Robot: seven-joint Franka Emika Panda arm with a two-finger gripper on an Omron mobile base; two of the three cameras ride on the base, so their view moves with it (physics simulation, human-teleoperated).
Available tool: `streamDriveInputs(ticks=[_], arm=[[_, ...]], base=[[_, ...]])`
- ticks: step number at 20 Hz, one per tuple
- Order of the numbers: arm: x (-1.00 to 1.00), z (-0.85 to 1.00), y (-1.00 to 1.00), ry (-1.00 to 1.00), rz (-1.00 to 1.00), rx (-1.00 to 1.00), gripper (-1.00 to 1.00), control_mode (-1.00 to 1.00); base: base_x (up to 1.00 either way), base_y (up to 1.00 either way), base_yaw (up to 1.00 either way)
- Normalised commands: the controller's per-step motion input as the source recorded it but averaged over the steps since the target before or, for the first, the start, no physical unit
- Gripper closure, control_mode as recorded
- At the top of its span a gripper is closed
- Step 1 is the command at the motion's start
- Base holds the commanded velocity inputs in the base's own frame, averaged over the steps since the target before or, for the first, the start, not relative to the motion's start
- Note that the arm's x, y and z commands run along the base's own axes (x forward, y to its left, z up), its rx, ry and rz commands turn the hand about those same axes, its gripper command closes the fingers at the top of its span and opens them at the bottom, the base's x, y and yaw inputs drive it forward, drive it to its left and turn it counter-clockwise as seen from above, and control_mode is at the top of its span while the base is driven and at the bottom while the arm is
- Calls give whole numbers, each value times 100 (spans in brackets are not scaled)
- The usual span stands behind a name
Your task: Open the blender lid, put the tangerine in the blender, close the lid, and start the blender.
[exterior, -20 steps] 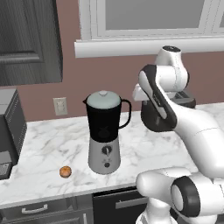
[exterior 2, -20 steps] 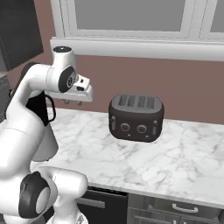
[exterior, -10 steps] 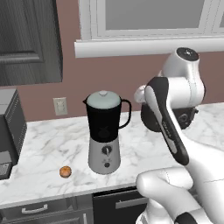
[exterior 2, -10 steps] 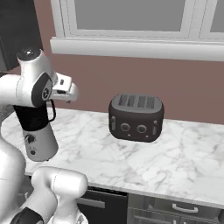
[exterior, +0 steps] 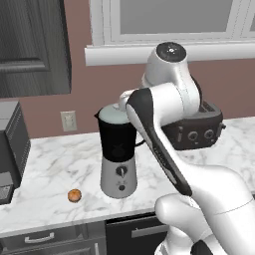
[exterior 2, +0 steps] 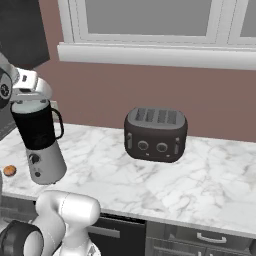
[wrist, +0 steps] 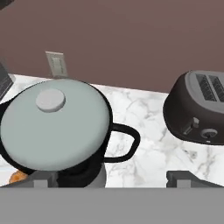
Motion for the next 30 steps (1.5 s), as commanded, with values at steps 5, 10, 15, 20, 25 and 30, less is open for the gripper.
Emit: streamDriveInputs(ticks=[5,10,15,20,25,30], arm=[[17,10,55,1,0,-2,-100,-100],[34,-11,18,2,1,0,-100,-100],[35,-20,13,4,3,0,-100,-100],[35,-21,11,3,3,0,-100,-100],[23,-15,5,3,3,0,-100,-100],[12,-10,3,3,3,0,-100,-100]], base=[[0,0,0],[0,0,0],[0,0,0],[0,0,0],[0,0,0],[0,0,0]])
